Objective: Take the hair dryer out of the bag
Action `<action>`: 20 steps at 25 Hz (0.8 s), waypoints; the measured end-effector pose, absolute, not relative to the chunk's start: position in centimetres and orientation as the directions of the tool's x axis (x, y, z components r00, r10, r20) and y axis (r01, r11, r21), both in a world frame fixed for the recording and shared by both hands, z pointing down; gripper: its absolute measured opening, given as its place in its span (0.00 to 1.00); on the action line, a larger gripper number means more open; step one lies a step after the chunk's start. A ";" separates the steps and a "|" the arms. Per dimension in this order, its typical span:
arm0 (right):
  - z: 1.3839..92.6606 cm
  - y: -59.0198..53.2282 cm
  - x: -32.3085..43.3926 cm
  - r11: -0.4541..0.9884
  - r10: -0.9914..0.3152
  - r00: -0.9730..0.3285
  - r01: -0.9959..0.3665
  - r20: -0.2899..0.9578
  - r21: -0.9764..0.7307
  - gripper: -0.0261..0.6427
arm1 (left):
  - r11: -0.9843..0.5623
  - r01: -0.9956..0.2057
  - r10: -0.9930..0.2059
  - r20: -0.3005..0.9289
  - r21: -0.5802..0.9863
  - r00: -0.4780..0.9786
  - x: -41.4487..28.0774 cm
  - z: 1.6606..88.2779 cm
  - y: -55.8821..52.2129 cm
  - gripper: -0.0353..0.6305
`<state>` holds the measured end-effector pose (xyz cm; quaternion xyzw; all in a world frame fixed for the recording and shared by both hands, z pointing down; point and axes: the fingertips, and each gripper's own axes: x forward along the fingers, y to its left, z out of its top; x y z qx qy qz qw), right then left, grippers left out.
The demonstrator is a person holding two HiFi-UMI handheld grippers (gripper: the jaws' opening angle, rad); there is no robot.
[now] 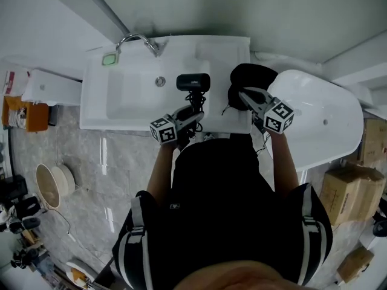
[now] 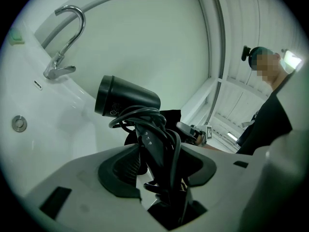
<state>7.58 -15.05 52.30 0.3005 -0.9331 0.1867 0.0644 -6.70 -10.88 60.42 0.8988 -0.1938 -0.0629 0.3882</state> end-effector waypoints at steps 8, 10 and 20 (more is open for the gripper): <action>56.7 -12.3 6.1 0.758 -0.483 -0.809 -0.577 0.335 -0.302 0.14 | -0.614 -0.310 -0.394 0.058 0.726 0.917 -6.8 61.0 -10.7 0.37; 57.2 -11.9 5.9 0.761 -0.473 -0.809 -0.575 0.349 -0.300 0.14 | -0.610 -0.308 -0.394 0.058 0.730 0.917 -6.8 60.9 -10.8 0.37; 57.6 -11.5 5.2 0.780 -0.452 -0.805 -0.566 0.384 -0.268 0.14 | -0.616 -0.298 -0.362 0.075 0.729 0.929 -6.0 60.6 -10.9 0.37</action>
